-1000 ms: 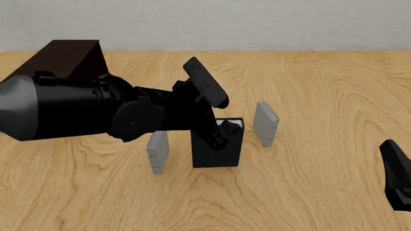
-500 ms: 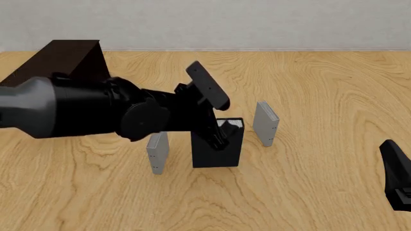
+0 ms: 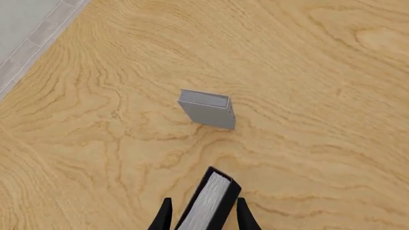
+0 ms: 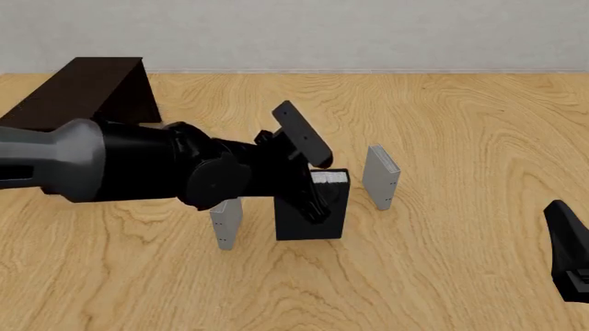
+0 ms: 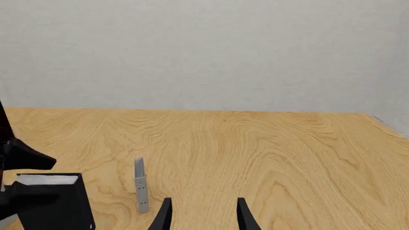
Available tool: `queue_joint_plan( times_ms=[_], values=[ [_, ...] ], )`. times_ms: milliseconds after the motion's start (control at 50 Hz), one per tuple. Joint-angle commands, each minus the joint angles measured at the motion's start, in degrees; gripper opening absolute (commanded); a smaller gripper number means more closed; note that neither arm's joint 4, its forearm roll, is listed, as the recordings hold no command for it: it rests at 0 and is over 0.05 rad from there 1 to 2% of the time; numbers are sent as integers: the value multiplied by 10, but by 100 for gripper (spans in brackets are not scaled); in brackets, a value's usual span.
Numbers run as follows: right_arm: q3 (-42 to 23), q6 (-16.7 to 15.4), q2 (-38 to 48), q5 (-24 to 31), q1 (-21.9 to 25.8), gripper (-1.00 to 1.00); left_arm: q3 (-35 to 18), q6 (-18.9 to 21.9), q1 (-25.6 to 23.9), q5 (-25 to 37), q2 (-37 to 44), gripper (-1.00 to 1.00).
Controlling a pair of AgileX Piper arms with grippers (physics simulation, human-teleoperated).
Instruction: Pick up the book in the middle and place it on the cabinet shelf.
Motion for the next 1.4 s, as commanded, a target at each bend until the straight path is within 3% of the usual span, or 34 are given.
queue_joint_plan(
  times_ms=[20, 840, 860, 1400],
  values=[
    [0, 0, 0, 0, 0, 100, -6, -3, 1, -3, 16, 100],
    [0, 0, 0, 0, 0, 100, -22, -4, 7, -11, 64, 100],
    [0, 0, 0, 0, 0, 100, -26, 0, 10, -10, 70, -100],
    [0, 0, 0, 0, 0, 100, -14, 0, -8, 37, 4, -100]
  ],
)
